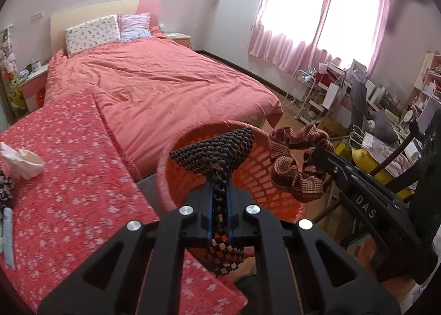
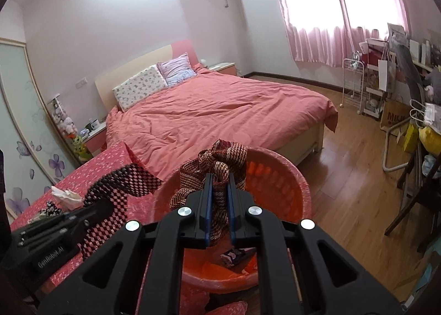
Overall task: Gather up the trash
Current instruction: 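Carry the scrunchie and black mesh item over the orange basket and release both, then move both open tools back toward the items on the bed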
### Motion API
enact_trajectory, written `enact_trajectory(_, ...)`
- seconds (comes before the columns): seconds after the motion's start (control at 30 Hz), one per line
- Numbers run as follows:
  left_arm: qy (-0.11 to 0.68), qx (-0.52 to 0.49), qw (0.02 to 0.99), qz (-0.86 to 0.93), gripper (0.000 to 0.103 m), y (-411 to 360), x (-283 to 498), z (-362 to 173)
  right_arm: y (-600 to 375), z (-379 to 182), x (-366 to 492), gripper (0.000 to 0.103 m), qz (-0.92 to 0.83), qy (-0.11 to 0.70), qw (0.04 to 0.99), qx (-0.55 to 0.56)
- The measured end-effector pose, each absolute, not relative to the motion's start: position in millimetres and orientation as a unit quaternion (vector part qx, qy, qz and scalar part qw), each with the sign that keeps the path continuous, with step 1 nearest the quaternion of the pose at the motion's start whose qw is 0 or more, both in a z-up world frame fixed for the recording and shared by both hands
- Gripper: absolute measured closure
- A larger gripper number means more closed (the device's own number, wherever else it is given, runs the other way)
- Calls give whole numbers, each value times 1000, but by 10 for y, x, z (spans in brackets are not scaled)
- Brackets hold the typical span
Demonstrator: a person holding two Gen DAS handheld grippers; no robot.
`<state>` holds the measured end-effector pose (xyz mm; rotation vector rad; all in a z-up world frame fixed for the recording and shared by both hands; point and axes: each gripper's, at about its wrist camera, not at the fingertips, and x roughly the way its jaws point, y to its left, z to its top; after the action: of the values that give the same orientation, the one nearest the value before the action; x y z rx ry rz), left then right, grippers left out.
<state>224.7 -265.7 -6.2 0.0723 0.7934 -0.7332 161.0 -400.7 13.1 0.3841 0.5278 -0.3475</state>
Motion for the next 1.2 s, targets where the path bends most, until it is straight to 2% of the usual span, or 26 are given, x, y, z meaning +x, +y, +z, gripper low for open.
enact_trajectory(0.17, 392, 45, 851, -348, 94, -2849, 2319, -252, -4065, 62, 1660, 92, -172, 265, 927, 201)
enact_trajectory(0.23, 398, 49, 850, -342, 94, -2898, 2364, -313, -4071, 34, 1674, 89, -168, 269, 926, 205)
enact_trajectory(0.3, 407, 51, 848, -336, 85, -2901, 2409, -396, -4095, 3, 1696, 87, -162, 274, 924, 212)
enact_trajectory(0.37, 411, 51, 849, -327, 71, -2868, 2456, -443, -4113, -22, 1716, 82, -158, 279, 923, 213)
enact_trajectory(0.5, 417, 56, 853, -309, 68, -2754, 2530, -508, -4085, -67, 1720, 73, -158, 290, 921, 206)
enact_trajectory(0.7, 401, 78, 873, -267, 54, -2395, 2542, -519, -4021, -36, 1695, 61, -172, 295, 922, 183)
enact_trajectory(0.87, 386, 95, 889, -226, 46, -1995, 2524, -487, -3919, 16, 1731, 61, -172, 299, 925, 160)
enact_trajectory(1.2, 385, 68, 910, -133, 42, -882, 2602, -445, -3351, 73, 1920, 61, -127, 316, 932, 120)
